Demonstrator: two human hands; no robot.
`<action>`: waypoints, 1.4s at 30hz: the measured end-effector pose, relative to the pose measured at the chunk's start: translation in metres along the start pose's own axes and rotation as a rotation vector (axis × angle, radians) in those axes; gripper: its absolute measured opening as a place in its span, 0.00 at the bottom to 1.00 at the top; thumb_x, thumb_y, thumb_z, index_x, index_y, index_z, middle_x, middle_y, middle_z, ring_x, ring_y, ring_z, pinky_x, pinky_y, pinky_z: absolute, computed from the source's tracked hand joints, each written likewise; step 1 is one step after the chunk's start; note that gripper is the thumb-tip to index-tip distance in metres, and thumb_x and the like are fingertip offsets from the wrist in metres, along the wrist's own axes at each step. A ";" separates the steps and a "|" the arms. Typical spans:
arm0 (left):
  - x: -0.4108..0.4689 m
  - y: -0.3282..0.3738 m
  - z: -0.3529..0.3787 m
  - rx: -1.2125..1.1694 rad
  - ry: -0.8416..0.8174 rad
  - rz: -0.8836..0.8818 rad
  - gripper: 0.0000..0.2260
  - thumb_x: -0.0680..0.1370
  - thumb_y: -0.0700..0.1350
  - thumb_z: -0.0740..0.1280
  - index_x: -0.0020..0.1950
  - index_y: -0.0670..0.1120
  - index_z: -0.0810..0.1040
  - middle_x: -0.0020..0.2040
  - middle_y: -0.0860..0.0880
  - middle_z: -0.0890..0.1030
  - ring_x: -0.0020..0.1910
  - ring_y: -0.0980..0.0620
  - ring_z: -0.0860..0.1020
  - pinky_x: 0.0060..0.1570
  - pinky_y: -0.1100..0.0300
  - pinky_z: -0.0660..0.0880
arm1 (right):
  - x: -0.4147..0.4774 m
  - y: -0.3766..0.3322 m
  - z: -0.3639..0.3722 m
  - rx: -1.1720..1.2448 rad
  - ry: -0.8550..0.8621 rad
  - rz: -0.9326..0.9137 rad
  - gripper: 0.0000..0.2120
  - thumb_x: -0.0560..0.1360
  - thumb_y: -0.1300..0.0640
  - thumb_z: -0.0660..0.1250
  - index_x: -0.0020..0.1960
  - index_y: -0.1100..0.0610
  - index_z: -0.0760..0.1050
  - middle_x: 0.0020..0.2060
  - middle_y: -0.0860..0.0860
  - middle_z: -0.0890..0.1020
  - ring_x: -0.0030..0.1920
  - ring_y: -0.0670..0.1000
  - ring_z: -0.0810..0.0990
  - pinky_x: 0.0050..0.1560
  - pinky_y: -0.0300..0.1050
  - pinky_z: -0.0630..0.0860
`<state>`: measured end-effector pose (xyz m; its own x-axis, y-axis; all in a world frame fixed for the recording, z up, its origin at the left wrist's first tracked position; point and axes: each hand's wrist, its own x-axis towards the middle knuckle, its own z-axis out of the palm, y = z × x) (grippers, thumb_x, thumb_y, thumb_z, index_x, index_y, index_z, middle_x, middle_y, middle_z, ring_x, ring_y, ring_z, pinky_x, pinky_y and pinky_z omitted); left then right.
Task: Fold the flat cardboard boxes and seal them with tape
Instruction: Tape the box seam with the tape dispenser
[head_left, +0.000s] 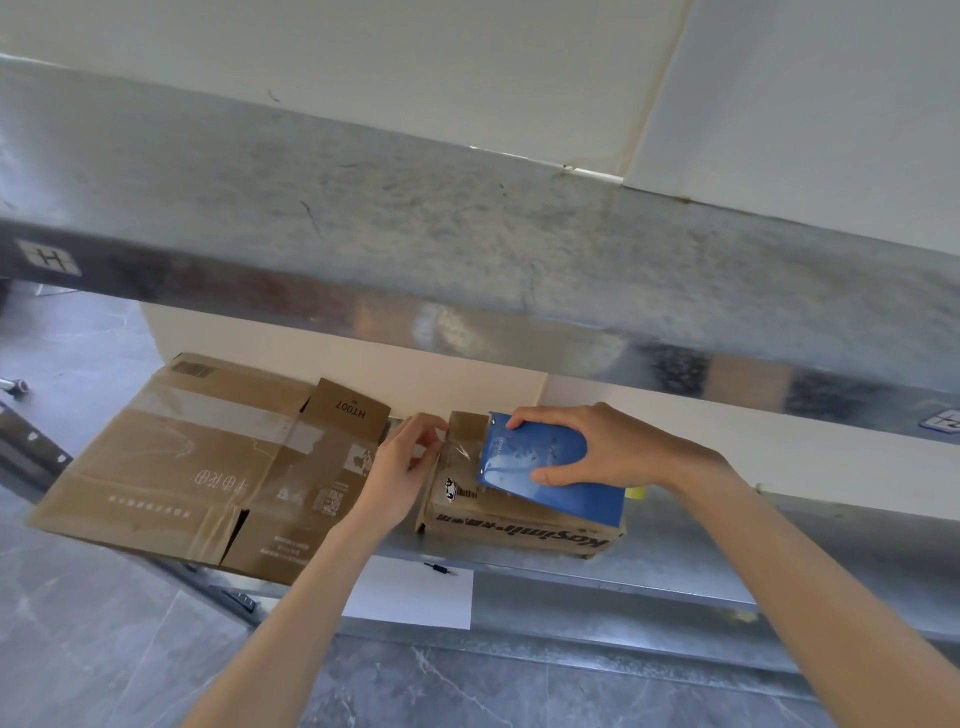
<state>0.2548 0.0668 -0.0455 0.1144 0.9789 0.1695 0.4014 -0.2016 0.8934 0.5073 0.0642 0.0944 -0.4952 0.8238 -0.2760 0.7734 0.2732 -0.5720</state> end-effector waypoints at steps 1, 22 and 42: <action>0.002 0.000 -0.001 0.007 -0.002 -0.008 0.14 0.80 0.33 0.63 0.57 0.51 0.76 0.50 0.51 0.75 0.50 0.53 0.78 0.51 0.55 0.79 | 0.000 0.000 0.000 0.005 -0.003 0.002 0.23 0.72 0.43 0.73 0.62 0.27 0.69 0.51 0.19 0.71 0.47 0.30 0.75 0.41 0.24 0.69; -0.004 0.026 -0.003 0.026 -0.308 0.027 0.28 0.74 0.57 0.72 0.72 0.53 0.71 0.75 0.61 0.63 0.73 0.62 0.62 0.70 0.61 0.60 | -0.001 -0.004 0.003 0.033 0.033 0.069 0.23 0.72 0.43 0.74 0.62 0.27 0.70 0.55 0.28 0.75 0.50 0.29 0.74 0.42 0.25 0.69; -0.008 0.021 0.019 0.218 -0.338 0.003 0.55 0.60 0.67 0.78 0.80 0.57 0.54 0.80 0.63 0.48 0.79 0.58 0.49 0.75 0.46 0.61 | 0.002 0.004 -0.008 0.066 -0.057 0.059 0.24 0.71 0.38 0.73 0.62 0.25 0.67 0.54 0.26 0.72 0.46 0.27 0.74 0.37 0.23 0.69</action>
<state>0.2797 0.0544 -0.0365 0.3941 0.9190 -0.0069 0.5798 -0.2428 0.7777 0.5123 0.0708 0.0977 -0.4724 0.8074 -0.3535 0.7753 0.1898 -0.6024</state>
